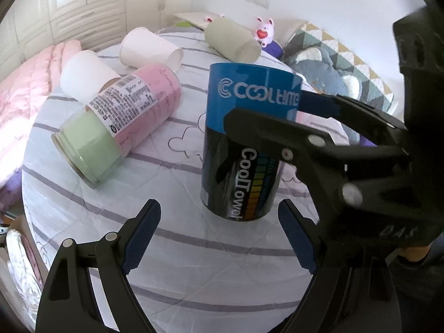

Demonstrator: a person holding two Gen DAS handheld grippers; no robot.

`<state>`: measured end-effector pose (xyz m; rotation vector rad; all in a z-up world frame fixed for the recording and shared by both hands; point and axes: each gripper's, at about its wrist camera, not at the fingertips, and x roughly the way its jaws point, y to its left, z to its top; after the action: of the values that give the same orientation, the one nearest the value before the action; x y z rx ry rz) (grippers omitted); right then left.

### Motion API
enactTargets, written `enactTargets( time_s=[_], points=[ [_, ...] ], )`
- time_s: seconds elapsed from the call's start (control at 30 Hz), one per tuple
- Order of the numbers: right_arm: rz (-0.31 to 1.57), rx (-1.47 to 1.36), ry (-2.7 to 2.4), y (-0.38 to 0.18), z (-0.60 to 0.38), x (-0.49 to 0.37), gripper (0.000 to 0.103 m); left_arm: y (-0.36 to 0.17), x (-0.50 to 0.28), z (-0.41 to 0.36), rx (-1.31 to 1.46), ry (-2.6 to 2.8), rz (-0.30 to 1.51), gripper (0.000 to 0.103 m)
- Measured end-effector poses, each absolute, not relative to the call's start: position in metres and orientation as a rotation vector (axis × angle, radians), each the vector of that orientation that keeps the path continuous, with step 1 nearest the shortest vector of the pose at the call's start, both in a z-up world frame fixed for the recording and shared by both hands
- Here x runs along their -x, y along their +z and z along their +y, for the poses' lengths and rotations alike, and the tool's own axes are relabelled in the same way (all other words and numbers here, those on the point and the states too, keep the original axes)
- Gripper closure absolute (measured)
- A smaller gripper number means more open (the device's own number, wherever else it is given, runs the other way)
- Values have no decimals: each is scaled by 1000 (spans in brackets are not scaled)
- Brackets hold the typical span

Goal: Flip cup upright
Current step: 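Lift and rotate the tumbler with the right gripper, mouth turning up, then lower the tumbler mouth-up onto the table and open the right gripper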

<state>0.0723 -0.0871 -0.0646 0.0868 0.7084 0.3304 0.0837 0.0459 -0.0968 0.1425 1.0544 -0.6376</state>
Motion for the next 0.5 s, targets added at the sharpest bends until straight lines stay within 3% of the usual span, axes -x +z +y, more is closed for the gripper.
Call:
enactTargets(
  time_s=[0.5],
  points=[
    [674, 29, 399, -70, -74, -43, 32, -103, -62, 53, -148, -590, 1063, 15]
  ],
)
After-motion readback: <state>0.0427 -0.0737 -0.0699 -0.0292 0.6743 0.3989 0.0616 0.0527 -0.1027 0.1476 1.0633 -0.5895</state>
